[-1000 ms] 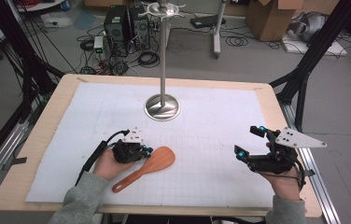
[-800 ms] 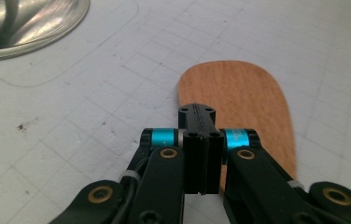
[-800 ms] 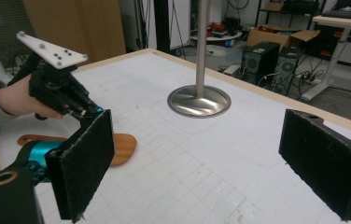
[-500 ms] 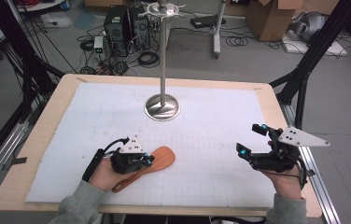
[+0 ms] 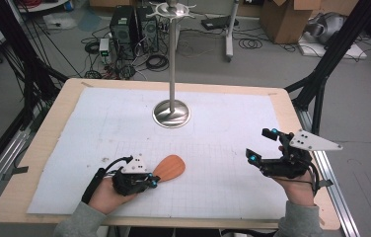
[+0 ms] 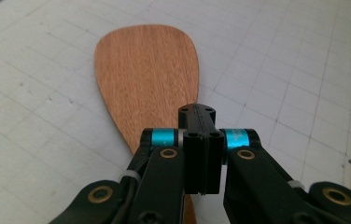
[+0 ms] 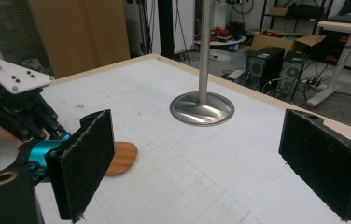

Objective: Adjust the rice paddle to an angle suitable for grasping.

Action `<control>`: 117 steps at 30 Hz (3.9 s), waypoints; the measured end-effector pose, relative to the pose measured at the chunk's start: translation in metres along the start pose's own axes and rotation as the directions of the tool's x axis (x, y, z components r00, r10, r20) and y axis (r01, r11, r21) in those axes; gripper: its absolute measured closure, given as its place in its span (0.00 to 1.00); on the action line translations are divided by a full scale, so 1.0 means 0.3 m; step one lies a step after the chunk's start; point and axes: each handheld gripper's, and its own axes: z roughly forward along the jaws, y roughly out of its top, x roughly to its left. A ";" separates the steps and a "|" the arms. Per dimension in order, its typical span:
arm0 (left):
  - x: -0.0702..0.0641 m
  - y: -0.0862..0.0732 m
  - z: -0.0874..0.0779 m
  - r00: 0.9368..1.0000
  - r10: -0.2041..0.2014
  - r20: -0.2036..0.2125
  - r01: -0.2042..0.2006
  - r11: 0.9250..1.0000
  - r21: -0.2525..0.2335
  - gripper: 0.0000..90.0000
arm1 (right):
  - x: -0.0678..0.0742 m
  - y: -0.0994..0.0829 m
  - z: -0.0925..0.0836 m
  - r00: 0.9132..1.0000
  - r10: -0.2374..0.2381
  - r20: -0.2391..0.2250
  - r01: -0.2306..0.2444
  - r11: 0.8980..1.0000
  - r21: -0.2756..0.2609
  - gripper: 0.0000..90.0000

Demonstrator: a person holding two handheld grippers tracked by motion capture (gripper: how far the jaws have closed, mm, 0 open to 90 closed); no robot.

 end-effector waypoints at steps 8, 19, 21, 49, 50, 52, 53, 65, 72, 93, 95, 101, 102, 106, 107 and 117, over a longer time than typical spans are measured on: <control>-0.006 -0.025 -0.009 1.000 0.003 -0.002 -0.003 1.000 0.025 1.00 | 0.005 0.006 0.038 1.000 -0.006 -0.017 0.007 1.000 0.019 0.10; 0.006 -0.054 -0.028 1.000 -0.011 -0.008 0.012 0.999 0.031 1.00 | 0.004 0.014 0.067 0.999 -0.010 -0.032 0.011 1.000 0.018 0.10; 0.016 -0.059 -0.036 1.000 -0.023 -0.021 0.023 0.999 0.029 1.00 | 0.005 0.014 0.070 0.999 -0.011 -0.035 0.012 1.000 0.021 0.10; 0.149 -0.095 -0.081 0.986 -0.109 -0.128 0.108 0.994 -0.013 1.00 | 0.014 0.005 0.050 1.000 -0.014 -0.020 0.015 0.999 0.033 0.10; 0.154 -0.095 -0.082 0.984 -0.112 -0.136 0.111 0.994 -0.014 1.00 | 0.014 0.004 0.049 1.000 -0.014 -0.022 0.015 0.999 0.034 0.10; 0.157 -0.094 -0.080 0.982 -0.112 -0.153 0.111 0.994 -0.014 1.00 | 0.015 0.003 0.047 1.000 -0.015 -0.019 0.016 0.999 0.036 0.10; 0.159 -0.091 -0.080 0.981 -0.105 -0.165 0.105 0.994 -0.010 1.00 | 0.016 0.003 0.046 1.000 -0.014 -0.018 0.015 0.999 0.037 0.10; 0.214 -0.089 -0.075 0.967 -0.161 -0.197 0.156 0.987 -0.041 1.00 | 0.017 -0.007 0.033 1.000 -0.014 -0.010 0.014 0.999 0.046 0.10; 0.214 -0.077 -0.082 0.964 -0.184 -0.194 0.175 0.983 -0.059 1.00 | 0.018 -0.010 0.027 1.000 -0.019 -0.007 0.019 0.999 0.047 0.10; 0.235 0.136 0.041 0.978 -0.158 -0.137 0.149 0.986 -0.077 1.00 | 0.009 -0.012 0.033 1.000 -0.007 -0.011 0.008 0.999 0.048 0.10; 0.241 0.145 0.051 0.978 -0.162 -0.133 0.153 0.985 -0.078 1.00 | 0.012 -0.012 0.034 1.000 -0.007 -0.011 0.008 0.999 0.049 0.10; 0.236 0.179 0.093 0.982 -0.132 -0.132 0.124 0.990 -0.069 1.00 | 0.012 -0.015 0.037 1.000 -0.012 -0.014 0.013 0.998 0.056 0.10; 0.238 0.181 0.099 0.983 -0.134 -0.125 0.126 0.990 -0.071 1.00 | 0.011 -0.016 0.037 1.000 -0.013 -0.014 0.014 0.998 0.056 0.10; 0.246 0.185 0.142 0.983 -0.134 -0.125 0.130 0.991 -0.043 1.00 | 0.009 -0.019 0.033 1.000 -0.003 -0.013 0.004 0.998 0.059 0.10; 0.247 0.187 0.151 0.983 -0.133 -0.128 0.130 0.991 -0.038 1.00 | 0.007 -0.019 0.031 1.000 -0.004 -0.012 0.004 0.999 0.054 0.10; 0.244 0.218 0.200 0.981 -0.134 -0.137 0.132 0.991 -0.026 1.00 | 0.003 -0.019 0.022 1.000 0.000 -0.014 0.001 0.999 0.049 0.10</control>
